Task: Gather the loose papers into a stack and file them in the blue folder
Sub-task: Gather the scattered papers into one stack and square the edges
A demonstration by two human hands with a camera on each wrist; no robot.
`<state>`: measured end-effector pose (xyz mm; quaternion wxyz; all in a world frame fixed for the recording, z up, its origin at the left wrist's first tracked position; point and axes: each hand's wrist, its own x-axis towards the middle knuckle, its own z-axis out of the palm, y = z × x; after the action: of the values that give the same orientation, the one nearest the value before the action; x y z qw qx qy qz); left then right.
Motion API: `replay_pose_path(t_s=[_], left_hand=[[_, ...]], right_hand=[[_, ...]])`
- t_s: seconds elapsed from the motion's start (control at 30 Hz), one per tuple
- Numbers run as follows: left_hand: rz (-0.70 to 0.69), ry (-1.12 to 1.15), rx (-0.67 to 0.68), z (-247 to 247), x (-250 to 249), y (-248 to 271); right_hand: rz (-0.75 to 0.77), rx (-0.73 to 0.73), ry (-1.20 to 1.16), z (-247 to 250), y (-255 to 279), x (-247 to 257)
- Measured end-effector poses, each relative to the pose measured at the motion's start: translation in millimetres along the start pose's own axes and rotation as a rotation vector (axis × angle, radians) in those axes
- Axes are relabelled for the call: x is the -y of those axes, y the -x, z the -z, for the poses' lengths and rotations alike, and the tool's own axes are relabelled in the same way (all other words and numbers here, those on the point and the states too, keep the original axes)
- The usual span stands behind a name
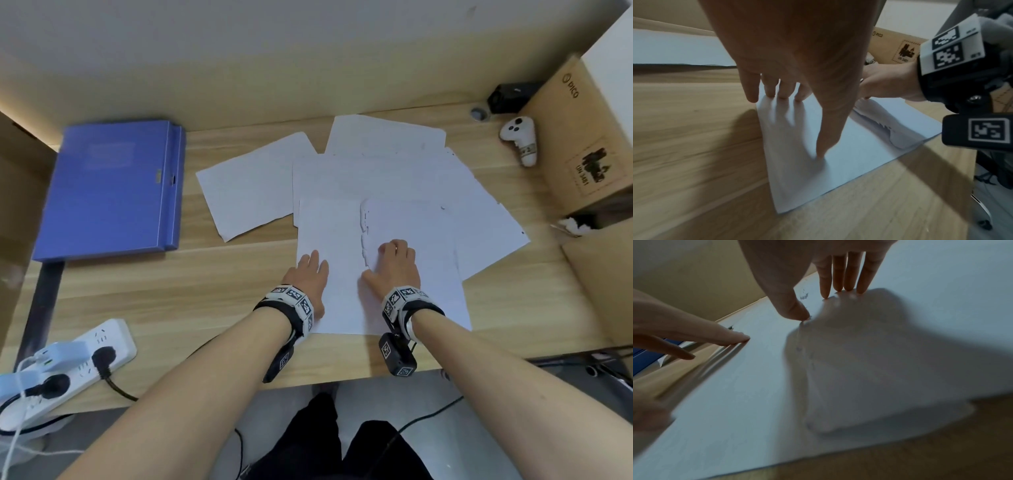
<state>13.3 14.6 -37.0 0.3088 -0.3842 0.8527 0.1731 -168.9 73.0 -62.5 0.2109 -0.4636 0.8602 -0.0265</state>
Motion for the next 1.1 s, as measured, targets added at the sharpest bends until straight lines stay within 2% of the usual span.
replay_pose_path(t_s=[0.17,0.37,0.57,0.73,0.8,0.93,1.03,1.1], left_hand=[[0.037,-0.127,0.1,-3,-13,4],[0.07,-0.193,0.099,-2,-24,3],[0.07,-0.152,0.002,-19,-26,15],[0.026,-0.09,-0.185,-23,-20,31],[0.012,-0.046,-0.209,-18,-11,41],[0.086,0.12,-0.28,-3,9,63],[0.144,0.351,-0.382,13,27,81],[0.182,0.581,-0.456,23,42,87]], right_hand=[[0.023,0.028,0.014,2,1,0],[0.089,0.038,0.118,1,9,-7],[0.115,0.031,0.104,5,22,-23],[0.095,0.045,0.061,15,33,-39],[0.088,0.023,0.035,22,37,-43],[0.095,0.055,-0.021,37,37,-52],[0.108,0.088,-0.025,39,39,-61],[0.091,0.123,-0.022,38,42,-64]])
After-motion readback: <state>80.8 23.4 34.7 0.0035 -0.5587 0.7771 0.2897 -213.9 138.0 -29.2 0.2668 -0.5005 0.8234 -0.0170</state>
